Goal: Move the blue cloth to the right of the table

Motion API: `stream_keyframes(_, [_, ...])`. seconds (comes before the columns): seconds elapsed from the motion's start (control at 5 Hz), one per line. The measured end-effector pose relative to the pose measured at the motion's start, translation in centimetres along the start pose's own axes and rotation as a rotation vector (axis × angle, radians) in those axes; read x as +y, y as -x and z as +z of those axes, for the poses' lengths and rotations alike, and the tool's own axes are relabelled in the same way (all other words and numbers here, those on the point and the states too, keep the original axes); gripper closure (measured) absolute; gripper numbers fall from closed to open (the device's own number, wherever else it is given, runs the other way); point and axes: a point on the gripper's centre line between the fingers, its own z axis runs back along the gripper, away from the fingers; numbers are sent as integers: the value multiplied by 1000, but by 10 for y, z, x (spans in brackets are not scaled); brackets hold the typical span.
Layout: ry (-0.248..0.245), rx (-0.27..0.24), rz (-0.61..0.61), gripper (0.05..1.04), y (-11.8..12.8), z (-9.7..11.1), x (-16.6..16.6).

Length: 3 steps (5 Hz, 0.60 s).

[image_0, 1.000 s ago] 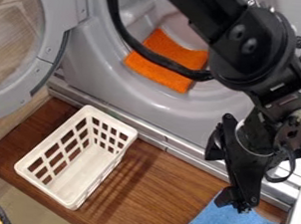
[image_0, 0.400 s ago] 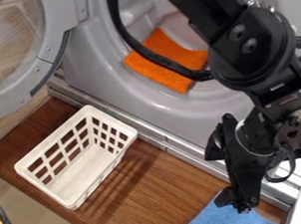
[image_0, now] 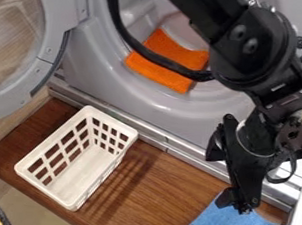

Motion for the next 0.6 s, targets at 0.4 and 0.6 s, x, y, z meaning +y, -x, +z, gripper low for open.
stream_keyframes(0.4, [-17,-15,163,83,20,-4,42])
stream_keyframes(0.6, [-1,6,248,83,35,-8,61])
